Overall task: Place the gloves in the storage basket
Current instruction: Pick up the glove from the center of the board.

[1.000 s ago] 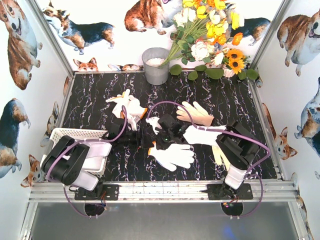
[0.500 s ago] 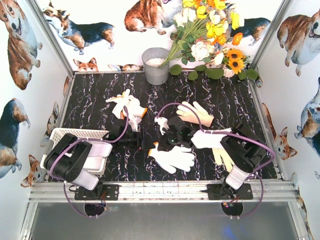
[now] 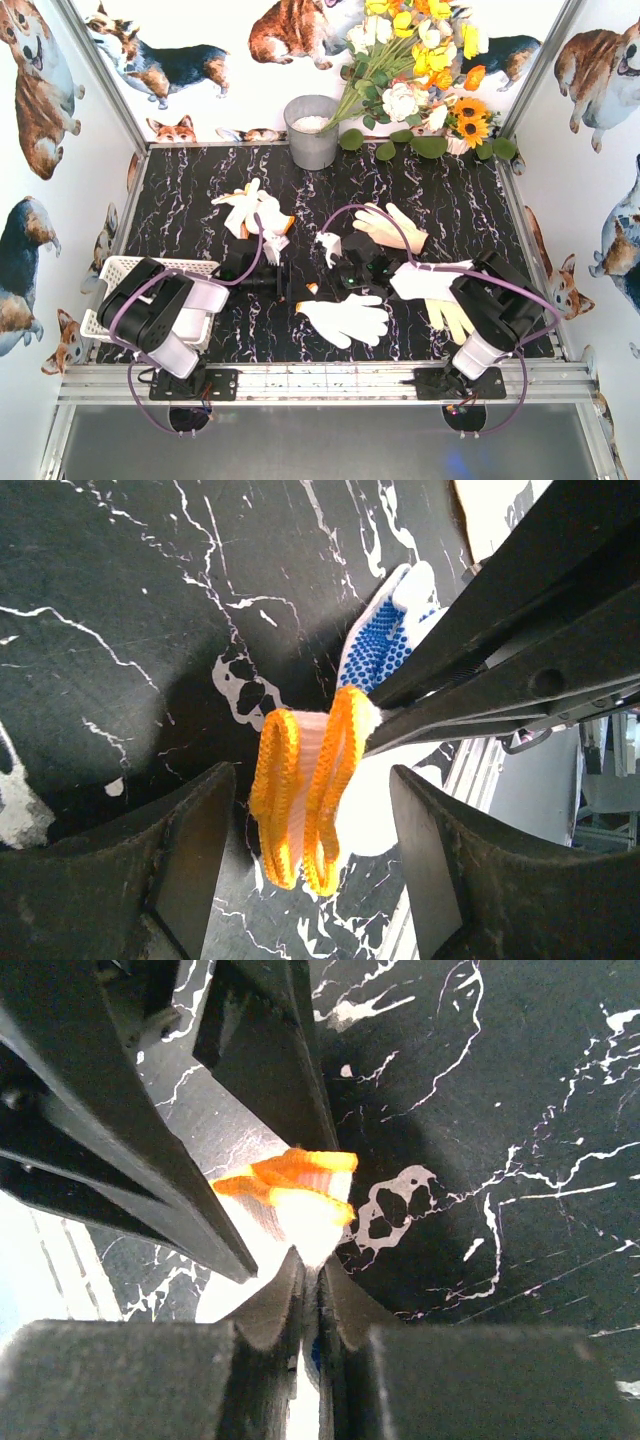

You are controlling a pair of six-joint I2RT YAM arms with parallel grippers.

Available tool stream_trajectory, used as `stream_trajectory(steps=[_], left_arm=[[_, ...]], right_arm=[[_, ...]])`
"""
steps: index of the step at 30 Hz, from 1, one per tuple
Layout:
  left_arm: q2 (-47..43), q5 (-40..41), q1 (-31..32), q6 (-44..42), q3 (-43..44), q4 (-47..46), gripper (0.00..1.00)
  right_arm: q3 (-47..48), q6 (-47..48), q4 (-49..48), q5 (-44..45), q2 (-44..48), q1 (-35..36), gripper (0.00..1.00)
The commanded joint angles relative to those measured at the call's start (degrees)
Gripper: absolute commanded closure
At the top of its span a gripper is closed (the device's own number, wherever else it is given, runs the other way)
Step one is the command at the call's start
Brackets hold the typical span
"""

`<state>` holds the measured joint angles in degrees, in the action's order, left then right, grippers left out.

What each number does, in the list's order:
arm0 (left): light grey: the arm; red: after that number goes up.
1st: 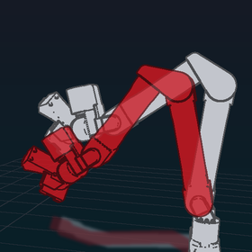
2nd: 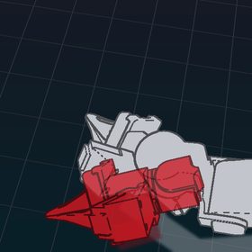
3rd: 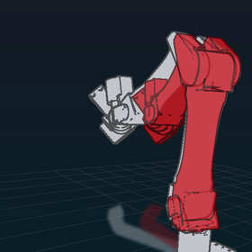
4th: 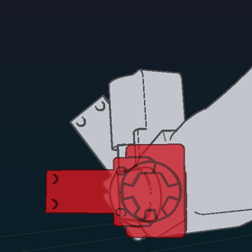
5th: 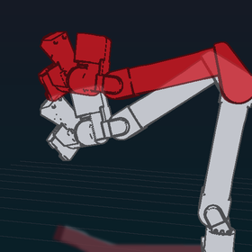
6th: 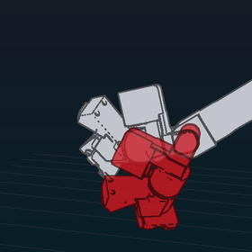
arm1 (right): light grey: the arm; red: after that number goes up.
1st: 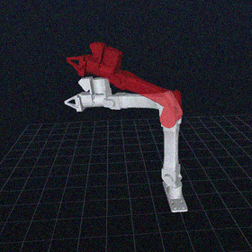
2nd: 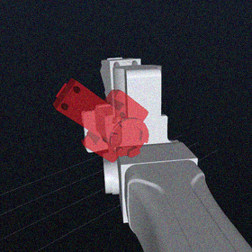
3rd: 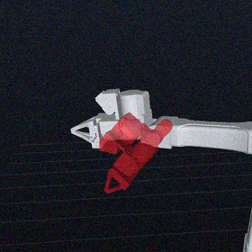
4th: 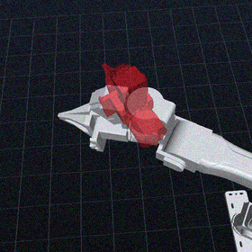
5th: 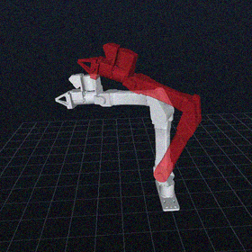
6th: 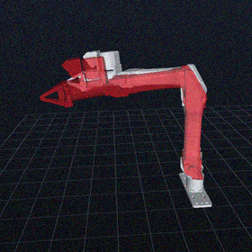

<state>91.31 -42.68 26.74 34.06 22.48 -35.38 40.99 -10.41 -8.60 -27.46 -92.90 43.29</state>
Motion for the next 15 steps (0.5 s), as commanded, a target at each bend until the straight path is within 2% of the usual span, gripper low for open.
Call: stream_trajectory(steps=[1,4,12,15], left_arm=[[2.82,-1.49,1.41,-0.16,0.08,0.18,0.41],[4.06,-2.63,2.93,0.72,0.17,-1.85,0.43],[4.64,-1.99,3.32,0.70,0.29,-2.02,0.64],[4.97,-1.65,3.78,0.75,0.57,-1.80,0.69]], right_arm=[[-0.52,-0.85,-5.47,-1.74,3.36,-0.65,1.00],[-0.06,-0.58,-4.88,-2.15,3.14,-0.75,1.00],[-0.19,-1.41,-5.89,-2.33,2.82,-0.92,1.00],[-0.22,-1.93,-6.34,-2.55,2.61,-0.92,1.00]])
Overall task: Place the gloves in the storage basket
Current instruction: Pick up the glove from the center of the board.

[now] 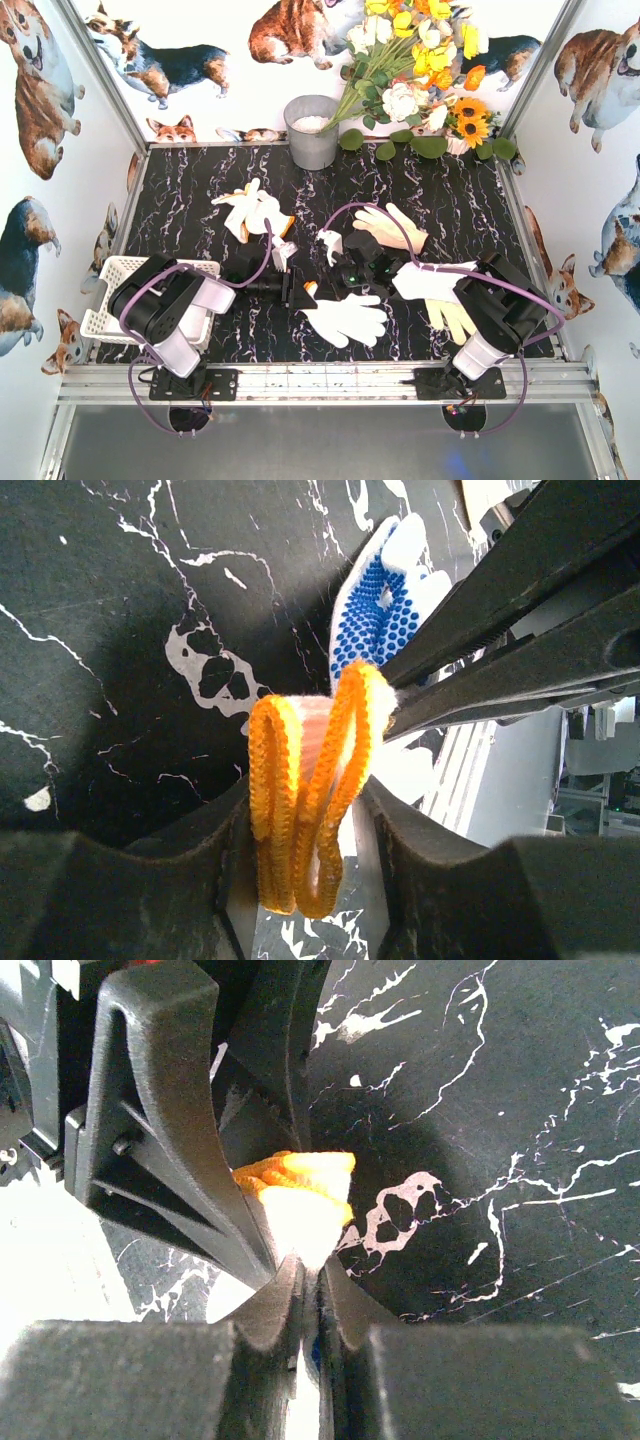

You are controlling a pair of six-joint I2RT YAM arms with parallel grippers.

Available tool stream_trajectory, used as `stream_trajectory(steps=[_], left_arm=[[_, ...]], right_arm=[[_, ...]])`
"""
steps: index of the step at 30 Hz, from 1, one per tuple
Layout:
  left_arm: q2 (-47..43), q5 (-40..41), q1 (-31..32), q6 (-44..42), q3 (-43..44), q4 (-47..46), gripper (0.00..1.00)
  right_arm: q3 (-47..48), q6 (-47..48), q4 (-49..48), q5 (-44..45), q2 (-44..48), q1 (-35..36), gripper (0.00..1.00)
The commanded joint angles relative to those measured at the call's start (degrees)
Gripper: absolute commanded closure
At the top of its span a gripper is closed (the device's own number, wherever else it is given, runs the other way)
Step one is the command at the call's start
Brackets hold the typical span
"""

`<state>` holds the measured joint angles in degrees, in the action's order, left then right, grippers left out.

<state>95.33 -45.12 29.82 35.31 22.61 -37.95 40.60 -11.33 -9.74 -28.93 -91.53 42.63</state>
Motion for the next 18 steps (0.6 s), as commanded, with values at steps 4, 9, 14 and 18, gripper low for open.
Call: stream_trajectory(steps=[4,9,14,18], left_arm=[[0.03,0.74,1.23,-0.65,0.63,0.70,0.71],[0.00,0.28,1.60,-0.63,0.67,0.39,0.74],[0.33,-0.18,2.40,-0.41,1.32,-0.28,0.73],[0.56,-0.22,2.61,0.04,1.76,-0.96,0.73]], right_arm=[[0.12,-1.60,-5.58,-1.31,0.80,-0.27,1.00],[-0.08,-2.18,-6.07,-1.30,0.23,-0.27,1.00],[0.01,-2.47,-6.17,-1.91,-0.18,-0.27,1.00],[-0.16,-2.47,-6.07,-2.08,-0.23,-0.27,1.00]])
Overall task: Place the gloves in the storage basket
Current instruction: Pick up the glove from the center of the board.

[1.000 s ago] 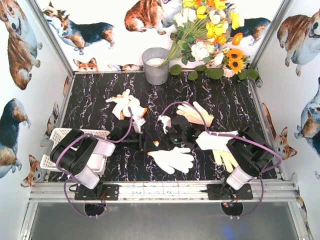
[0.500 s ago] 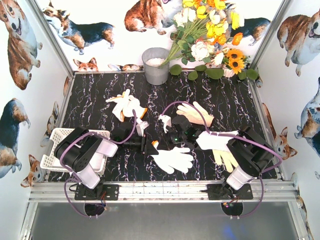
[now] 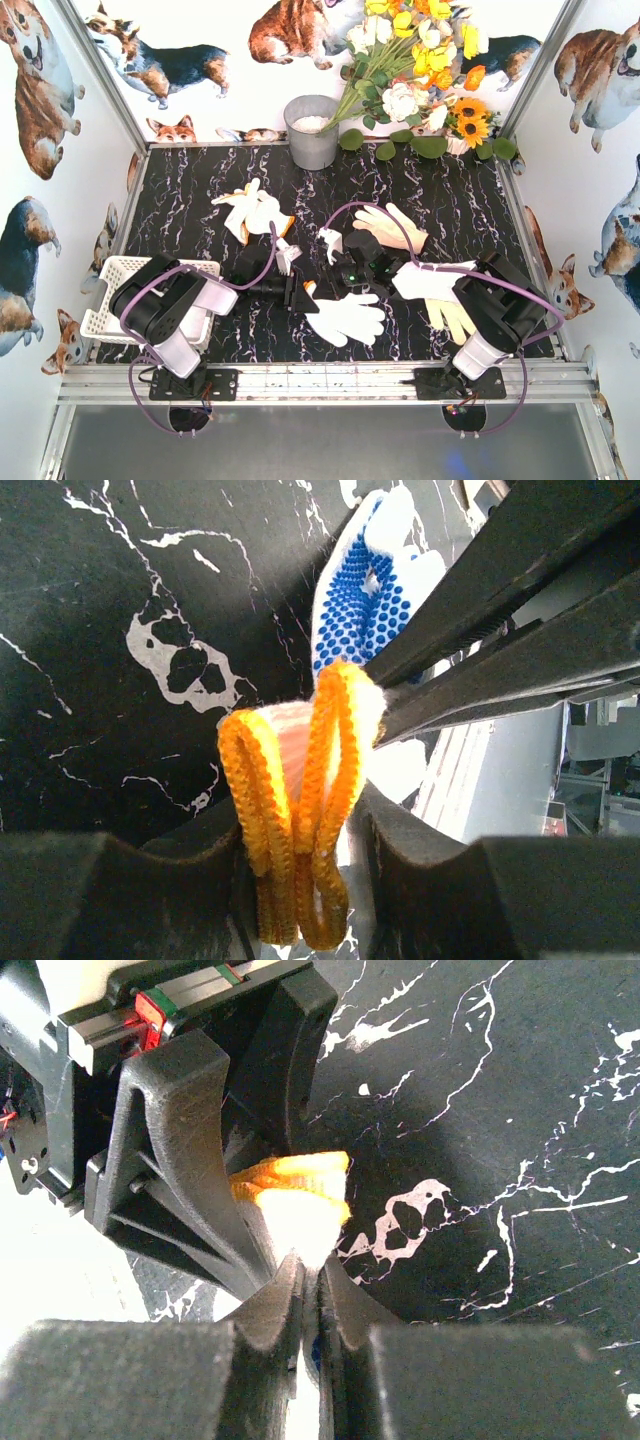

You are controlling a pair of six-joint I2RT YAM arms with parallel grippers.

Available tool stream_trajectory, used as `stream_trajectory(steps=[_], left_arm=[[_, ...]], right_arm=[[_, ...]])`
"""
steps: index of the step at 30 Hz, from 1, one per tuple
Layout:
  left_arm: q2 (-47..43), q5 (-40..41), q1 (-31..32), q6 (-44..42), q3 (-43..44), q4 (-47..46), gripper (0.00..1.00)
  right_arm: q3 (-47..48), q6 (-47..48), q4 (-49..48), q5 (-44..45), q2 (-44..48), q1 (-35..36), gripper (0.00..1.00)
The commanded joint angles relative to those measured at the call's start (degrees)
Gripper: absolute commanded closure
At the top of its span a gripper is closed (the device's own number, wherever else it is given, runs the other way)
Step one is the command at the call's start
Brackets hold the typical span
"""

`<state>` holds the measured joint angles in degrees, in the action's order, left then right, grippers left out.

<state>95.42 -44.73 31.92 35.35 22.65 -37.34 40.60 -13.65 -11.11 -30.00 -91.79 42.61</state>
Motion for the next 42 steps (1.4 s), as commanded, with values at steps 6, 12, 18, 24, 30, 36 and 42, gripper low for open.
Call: stream_trajectory(steps=[6,12,18,24,30,36,42], left_arm=[[0.60,-0.88,0.68,1.02,1.70,-3.47,0.77],[1.18,-0.82,0.69,1.47,1.60,-4.01,0.95],[-0.30,-0.19,0.69,1.16,1.55,-1.66,1.00],[-5.33,6.08,0.60,-1.29,2.66,11.92,1.00],[-12.68,12.31,0.22,-2.80,4.06,25.41,1.00],[-19.54,20.41,-1.13,-6.68,8.72,43.79,1.00],[-26.25,31.42,-2.64,-6.55,15.23,64.95,1.00]], right_arm=[[-0.43,-0.56,-4.92,-1.44,-0.17,-0.25,1.00],[-0.61,-1.03,-5.39,-1.49,-0.13,-0.25,1.00],[-0.61,-0.96,-3.80,-0.33,0.55,-0.25,1.00],[-0.25,-0.57,-0.06,2.73,3.31,-0.38,0.73],[-1.75,-2.30,0.85,4.67,8.31,-1.91,0.23],[-3.64,-3.35,3.69,9.98,16.04,-3.46,0.12],[-6.57,-2.19,7.18,18.03,23.77,-5.11,0.11]])
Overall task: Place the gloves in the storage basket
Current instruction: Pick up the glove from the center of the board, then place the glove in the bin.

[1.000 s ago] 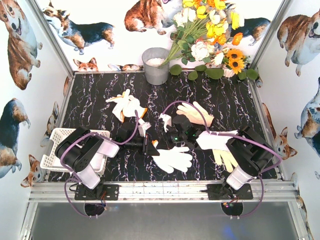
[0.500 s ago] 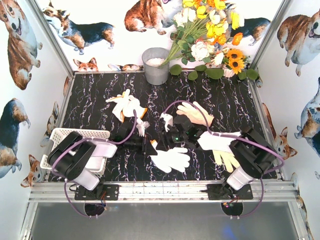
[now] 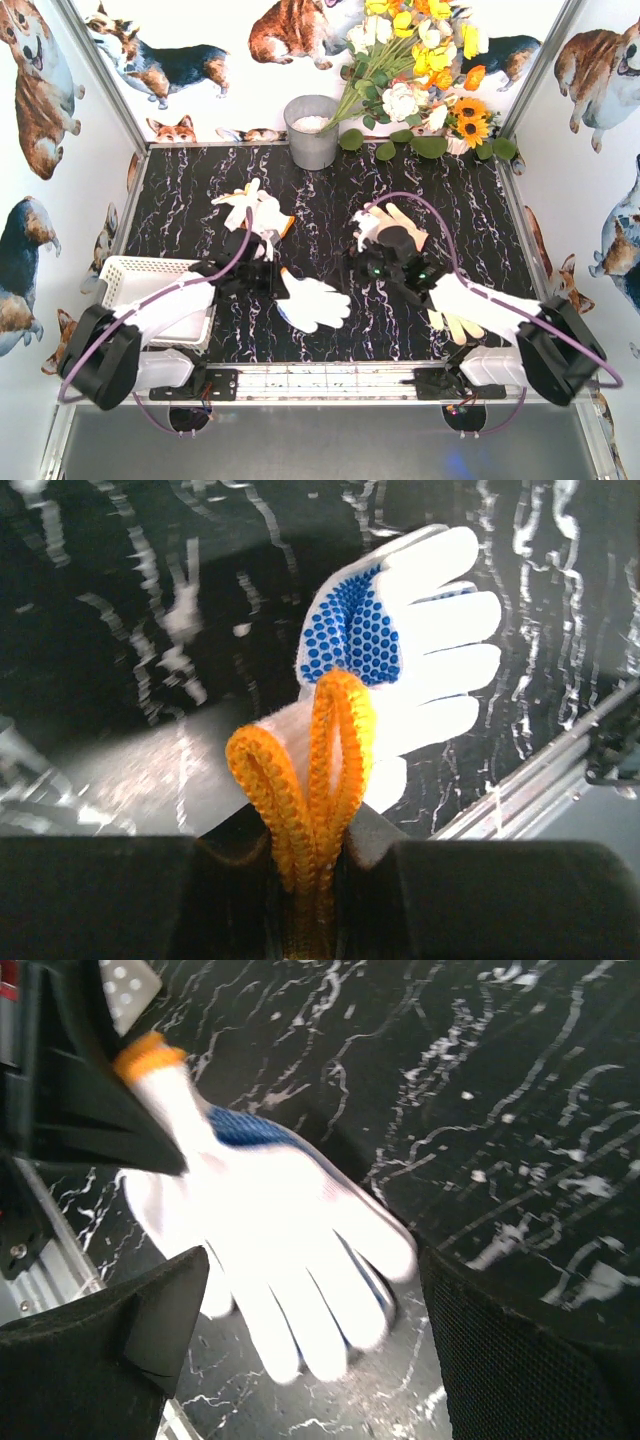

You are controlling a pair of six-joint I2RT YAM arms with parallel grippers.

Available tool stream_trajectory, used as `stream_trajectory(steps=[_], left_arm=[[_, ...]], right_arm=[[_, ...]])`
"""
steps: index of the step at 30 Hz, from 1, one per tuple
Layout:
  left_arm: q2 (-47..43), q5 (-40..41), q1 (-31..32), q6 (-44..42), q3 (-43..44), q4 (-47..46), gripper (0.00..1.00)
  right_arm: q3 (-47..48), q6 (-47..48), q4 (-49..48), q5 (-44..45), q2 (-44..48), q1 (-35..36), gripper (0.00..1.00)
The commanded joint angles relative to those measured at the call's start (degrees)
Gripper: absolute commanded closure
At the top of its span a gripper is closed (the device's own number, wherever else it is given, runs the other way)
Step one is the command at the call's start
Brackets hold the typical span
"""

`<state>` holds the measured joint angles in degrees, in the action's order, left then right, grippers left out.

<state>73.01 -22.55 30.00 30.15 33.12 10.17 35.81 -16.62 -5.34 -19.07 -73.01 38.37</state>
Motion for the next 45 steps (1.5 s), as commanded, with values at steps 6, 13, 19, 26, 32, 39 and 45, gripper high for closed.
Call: stream_trajectory(steps=[6,13,19,26,32,39,45], left_arm=[[-8.31,19.18,-2.75,-0.45,14.44,36.59,1.00],[-8.48,21.66,-6.41,0.32,23.50,49.99,1.00],[-9.41,23.91,-9.26,-1.32,30.36,59.63,1.00],[-10.25,27.09,-17.18,-6.19,35.74,65.03,1.00],[-9.55,27.95,-23.36,-10.62,37.31,65.50,1.00],[-9.85,34.24,-27.30,-15.05,37.99,63.93,1.00],[-8.17,33.96,-28.64,-15.34,35.81,61.41,1.00]], right_arm=[[-5.23,2.35,2.89,11.97,12.91,-1.94,0.08],[-8.29,3.62,3.97,14.15,18.19,-2.42,0.07],[-10.41,4.38,4.39,15.02,20.75,-2.51,0.07],[-12.09,4.71,4.85,15.48,23.75,-2.55,0.06],[-14.07,4.77,5.08,16.14,26.83,-2.60,0.05],[-16.02,4.71,4.84,16.75,29.42,-2.60,0.04],[-16.32,5.28,4.73,17.31,30.36,-2.68,0.03]])
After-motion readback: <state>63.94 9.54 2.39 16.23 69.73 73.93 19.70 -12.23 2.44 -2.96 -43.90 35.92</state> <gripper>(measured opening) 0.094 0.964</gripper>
